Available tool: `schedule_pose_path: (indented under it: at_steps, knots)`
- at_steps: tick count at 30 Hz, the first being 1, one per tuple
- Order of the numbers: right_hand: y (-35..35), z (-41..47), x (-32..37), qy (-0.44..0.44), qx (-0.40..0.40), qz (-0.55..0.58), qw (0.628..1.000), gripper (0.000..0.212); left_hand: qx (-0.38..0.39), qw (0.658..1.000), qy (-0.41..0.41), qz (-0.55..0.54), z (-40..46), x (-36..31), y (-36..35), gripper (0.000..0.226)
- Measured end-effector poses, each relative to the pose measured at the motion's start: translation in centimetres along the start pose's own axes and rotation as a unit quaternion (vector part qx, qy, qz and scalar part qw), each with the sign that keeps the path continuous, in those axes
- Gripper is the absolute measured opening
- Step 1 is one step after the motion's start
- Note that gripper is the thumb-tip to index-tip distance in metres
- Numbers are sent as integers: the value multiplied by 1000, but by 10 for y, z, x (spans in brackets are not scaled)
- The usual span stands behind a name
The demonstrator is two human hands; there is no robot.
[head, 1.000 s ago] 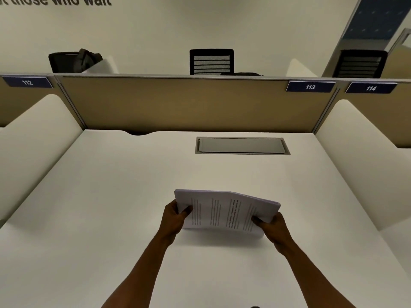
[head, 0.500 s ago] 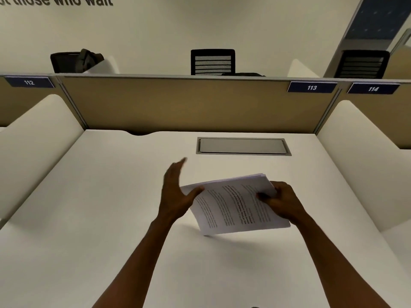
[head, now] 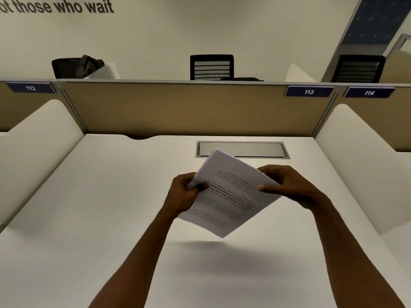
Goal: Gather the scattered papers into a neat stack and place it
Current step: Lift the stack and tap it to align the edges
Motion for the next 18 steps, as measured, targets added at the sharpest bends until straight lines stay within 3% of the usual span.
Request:
schedule_pose_path:
  at_steps: [2, 4, 7, 10, 12, 18]
  knots:
    - [6, -12, -22, 17, -13, 146, 989, 91, -13, 995, 21, -97, -7, 14, 6, 15]
    - [-10, -18, -43, 2, 9, 228, 974, 109, -17, 985, 26, -167, -12, 25, 7, 18]
    - [-53, -9, -53, -12, 50, 196, 979, 78, -12, 976, 38, -214, -16, 37, -1, 19]
    - [-62, 1, -57, -14, -73, 198, 977, 43, -6, 972, 51, -228, -19, 44, -14, 18]
    - [-60, 1, -59, -19, -133, 188, 973, 34, -10, 970, 55, -237, -21, 46, -18, 22]
    - [-72, -8, -87, -60, -176, 173, 967, 28, -7, 965, 64, -253, -35, 67, -32, 24]
Point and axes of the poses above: each hand's wrist, its own z-axis towards the middle knuckle, its own y-axis out of the back of the hand, x = y × z, the point moved 9 cm from there along z, towards the middle knuckle, and after that the axes turned 9 degrees about x, right-handed, at the moved point
